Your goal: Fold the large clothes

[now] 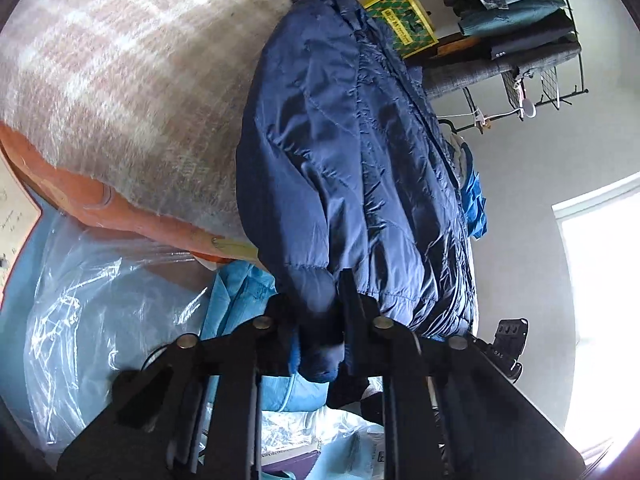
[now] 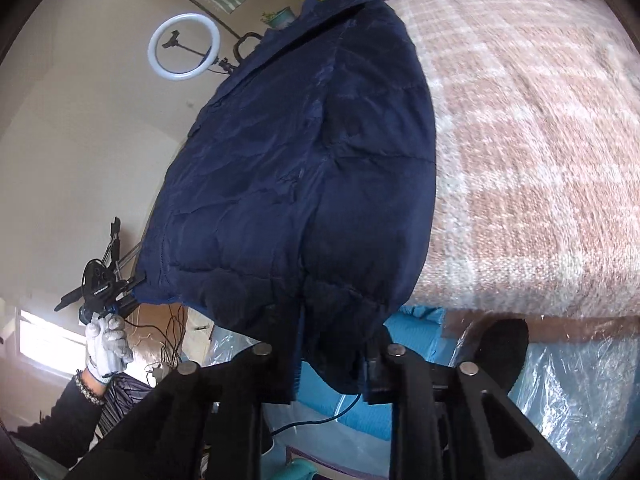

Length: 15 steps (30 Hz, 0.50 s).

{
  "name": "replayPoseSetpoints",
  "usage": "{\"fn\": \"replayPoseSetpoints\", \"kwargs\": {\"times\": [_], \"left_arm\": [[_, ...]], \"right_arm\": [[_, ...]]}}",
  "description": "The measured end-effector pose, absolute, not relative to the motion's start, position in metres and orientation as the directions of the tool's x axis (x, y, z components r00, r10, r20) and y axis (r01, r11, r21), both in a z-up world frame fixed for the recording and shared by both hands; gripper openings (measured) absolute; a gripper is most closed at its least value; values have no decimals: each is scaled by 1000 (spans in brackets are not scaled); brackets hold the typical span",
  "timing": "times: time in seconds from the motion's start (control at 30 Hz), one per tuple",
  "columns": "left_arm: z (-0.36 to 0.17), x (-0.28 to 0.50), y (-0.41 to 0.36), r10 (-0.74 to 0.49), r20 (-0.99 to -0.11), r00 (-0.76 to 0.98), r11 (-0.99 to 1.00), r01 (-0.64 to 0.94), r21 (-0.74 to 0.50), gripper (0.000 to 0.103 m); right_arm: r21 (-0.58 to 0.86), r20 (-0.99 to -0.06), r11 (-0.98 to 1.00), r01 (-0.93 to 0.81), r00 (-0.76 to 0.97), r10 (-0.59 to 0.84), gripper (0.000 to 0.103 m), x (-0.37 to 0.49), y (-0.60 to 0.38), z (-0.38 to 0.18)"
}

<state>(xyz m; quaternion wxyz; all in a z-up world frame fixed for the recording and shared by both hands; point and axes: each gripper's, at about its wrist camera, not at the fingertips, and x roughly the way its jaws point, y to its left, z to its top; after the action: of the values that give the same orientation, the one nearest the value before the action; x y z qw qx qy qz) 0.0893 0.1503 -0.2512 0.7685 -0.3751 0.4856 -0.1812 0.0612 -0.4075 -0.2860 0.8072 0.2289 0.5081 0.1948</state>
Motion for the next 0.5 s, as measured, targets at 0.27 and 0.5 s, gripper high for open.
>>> {"fn": "replayPoseSetpoints", "kwargs": {"times": [0.27, 0.5], "left_arm": [[-185, 79, 161, -642, -482, 596, 608, 12, -794, 6], [-169, 81, 180, -616, -437, 655, 552, -38, -833, 5]], "right_arm": [[644, -611, 760, -92, 536, 582, 4, 52, -421, -236], [633, -601, 770, -75, 579, 551, 3, 61, -419, -216]]}}
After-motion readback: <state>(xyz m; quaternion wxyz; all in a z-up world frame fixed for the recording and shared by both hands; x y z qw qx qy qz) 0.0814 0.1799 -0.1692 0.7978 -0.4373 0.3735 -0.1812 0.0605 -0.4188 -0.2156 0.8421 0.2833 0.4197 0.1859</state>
